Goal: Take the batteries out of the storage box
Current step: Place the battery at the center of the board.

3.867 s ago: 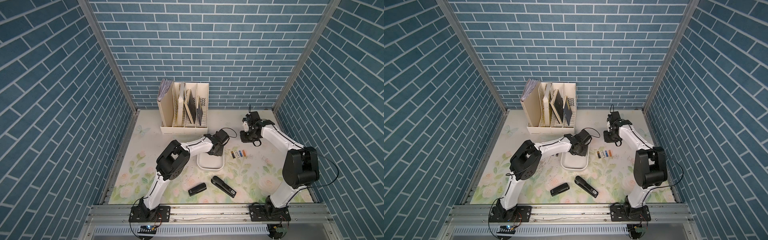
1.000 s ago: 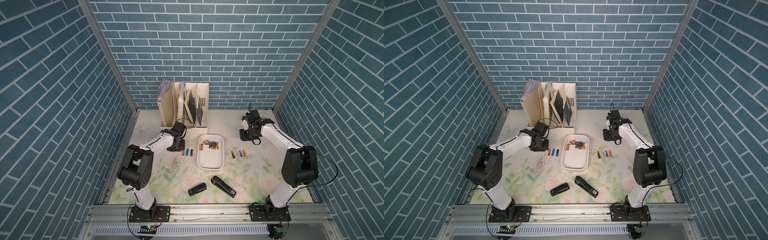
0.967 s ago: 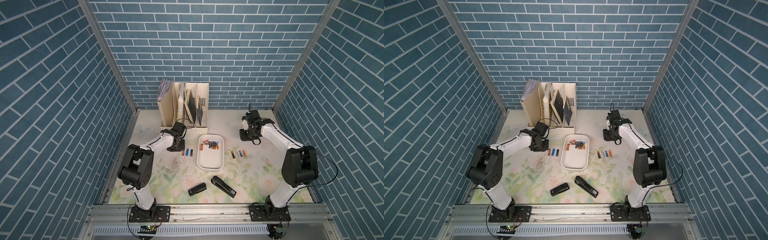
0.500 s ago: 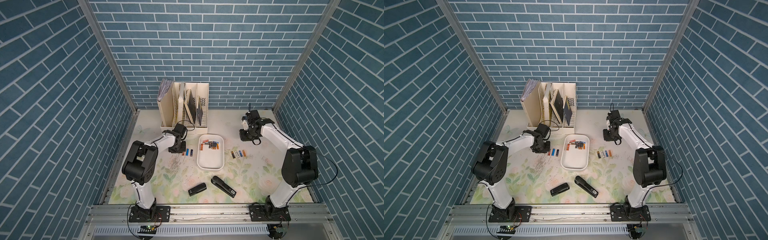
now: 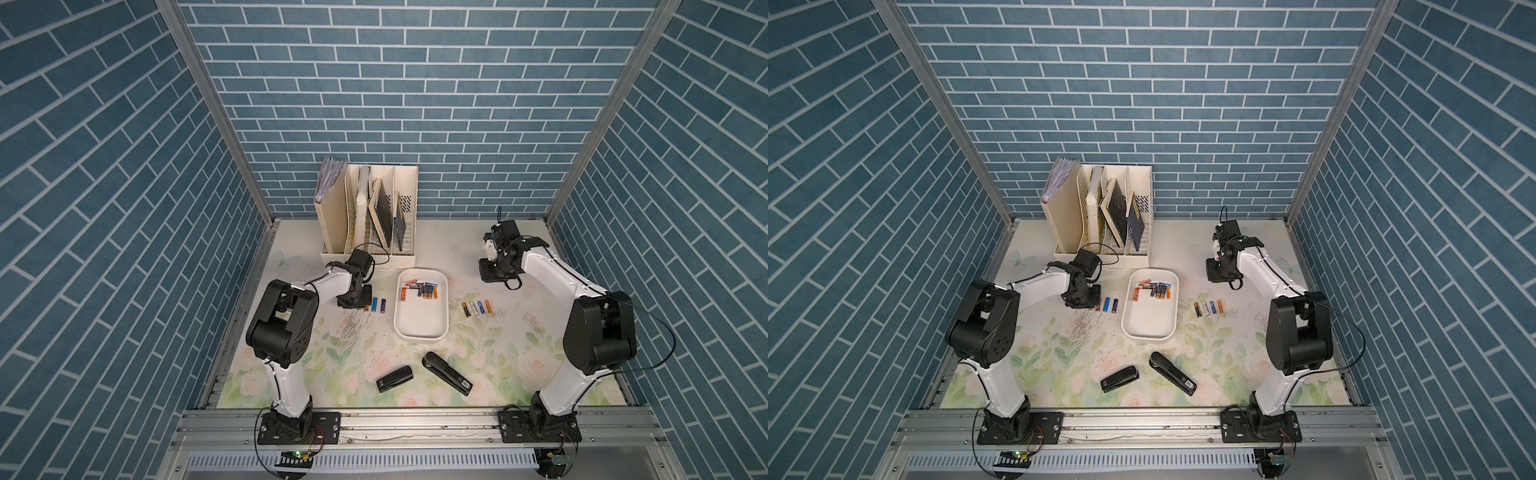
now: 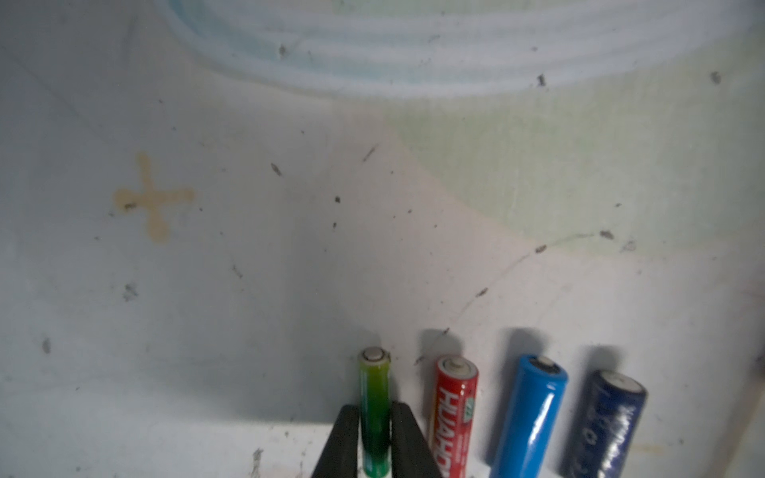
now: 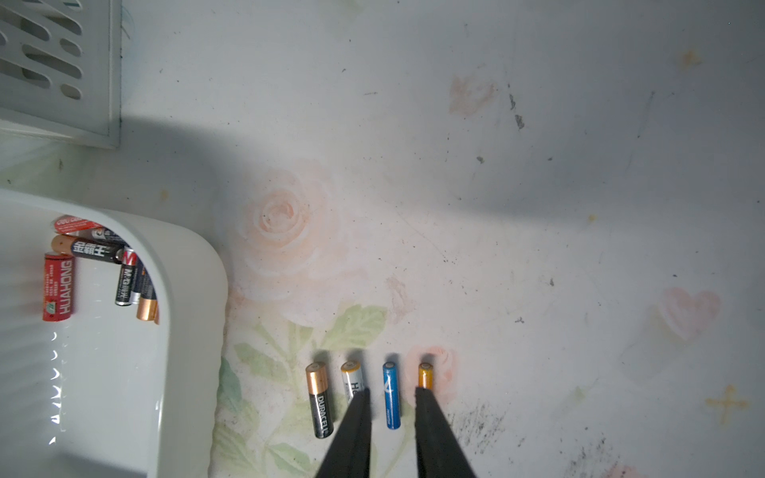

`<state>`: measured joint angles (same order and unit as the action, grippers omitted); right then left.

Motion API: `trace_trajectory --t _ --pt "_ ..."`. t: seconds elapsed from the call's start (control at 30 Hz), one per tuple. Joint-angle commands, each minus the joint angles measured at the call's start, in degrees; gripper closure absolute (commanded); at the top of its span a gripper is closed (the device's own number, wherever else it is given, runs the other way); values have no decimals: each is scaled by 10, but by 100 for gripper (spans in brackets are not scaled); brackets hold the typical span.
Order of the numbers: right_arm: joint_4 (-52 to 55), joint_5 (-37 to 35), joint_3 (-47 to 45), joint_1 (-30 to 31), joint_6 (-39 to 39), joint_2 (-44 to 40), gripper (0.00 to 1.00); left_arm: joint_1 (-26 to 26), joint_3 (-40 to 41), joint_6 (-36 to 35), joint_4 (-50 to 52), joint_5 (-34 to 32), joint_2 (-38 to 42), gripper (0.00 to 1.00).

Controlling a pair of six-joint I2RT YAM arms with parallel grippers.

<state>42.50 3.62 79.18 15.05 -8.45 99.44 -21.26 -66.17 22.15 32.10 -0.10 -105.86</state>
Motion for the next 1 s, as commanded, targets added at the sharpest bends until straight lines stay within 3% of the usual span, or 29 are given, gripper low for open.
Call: trace_trajectory --t 0.0,0.97 --pt "17 -5 10 -3 13 7 77 5 6 -2 -1 1 -10 80" --pt "22 -3 23 -2 11 5 77 5 -14 3 17 -5 13 73"
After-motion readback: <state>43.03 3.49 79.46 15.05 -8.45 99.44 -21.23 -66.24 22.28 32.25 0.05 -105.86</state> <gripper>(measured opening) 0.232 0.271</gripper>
